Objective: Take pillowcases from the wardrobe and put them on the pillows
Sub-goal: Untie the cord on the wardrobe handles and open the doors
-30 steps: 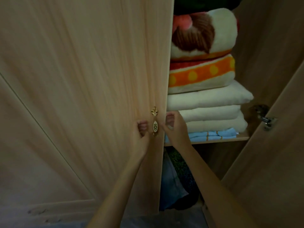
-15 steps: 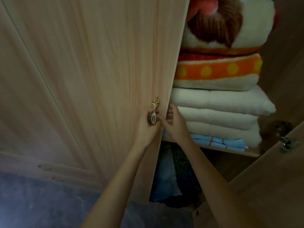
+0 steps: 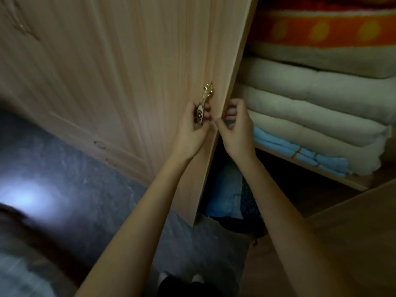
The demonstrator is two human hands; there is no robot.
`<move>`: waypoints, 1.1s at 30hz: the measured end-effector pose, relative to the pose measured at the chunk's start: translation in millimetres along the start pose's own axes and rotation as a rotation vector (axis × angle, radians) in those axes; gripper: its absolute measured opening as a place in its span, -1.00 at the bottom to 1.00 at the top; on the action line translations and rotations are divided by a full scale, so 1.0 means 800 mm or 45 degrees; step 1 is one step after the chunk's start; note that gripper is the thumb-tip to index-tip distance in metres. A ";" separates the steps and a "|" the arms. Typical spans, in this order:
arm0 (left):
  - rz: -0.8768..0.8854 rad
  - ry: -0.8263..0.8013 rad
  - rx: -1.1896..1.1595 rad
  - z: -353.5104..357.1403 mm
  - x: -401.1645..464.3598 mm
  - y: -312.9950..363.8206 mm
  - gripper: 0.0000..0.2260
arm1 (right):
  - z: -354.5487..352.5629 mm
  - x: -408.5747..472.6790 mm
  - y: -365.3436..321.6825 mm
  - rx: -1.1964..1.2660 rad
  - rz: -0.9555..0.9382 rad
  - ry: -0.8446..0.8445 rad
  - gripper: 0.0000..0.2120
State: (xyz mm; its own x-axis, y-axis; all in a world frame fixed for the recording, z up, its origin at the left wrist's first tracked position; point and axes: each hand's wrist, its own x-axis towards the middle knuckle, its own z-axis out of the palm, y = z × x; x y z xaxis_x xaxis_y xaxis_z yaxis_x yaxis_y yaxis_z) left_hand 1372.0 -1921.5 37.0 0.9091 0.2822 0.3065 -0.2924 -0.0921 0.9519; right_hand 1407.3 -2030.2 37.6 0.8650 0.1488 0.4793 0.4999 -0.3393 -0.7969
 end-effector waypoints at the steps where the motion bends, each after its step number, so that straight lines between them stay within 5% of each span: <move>1: 0.001 -0.003 0.019 -0.003 -0.005 0.001 -0.75 | 0.001 -0.004 -0.003 0.000 -0.007 -0.009 -0.70; 21: 0.291 0.174 0.548 -0.101 -0.094 0.018 -0.54 | 0.049 -0.093 -0.057 0.219 -0.238 -0.219 -0.65; 33: 0.325 0.303 0.679 -0.142 -0.129 0.024 -0.43 | 0.072 -0.108 -0.068 0.370 -0.309 -0.533 -0.55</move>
State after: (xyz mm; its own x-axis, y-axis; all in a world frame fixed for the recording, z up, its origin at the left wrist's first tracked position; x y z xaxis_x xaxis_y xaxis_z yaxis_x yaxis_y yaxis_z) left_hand 1238.8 -1843.7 23.7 0.7215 0.3874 0.5739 -0.2471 -0.6302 0.7361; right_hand 1307.6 -1971.1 18.2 0.6376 0.5665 0.5221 0.6273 0.0116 -0.7787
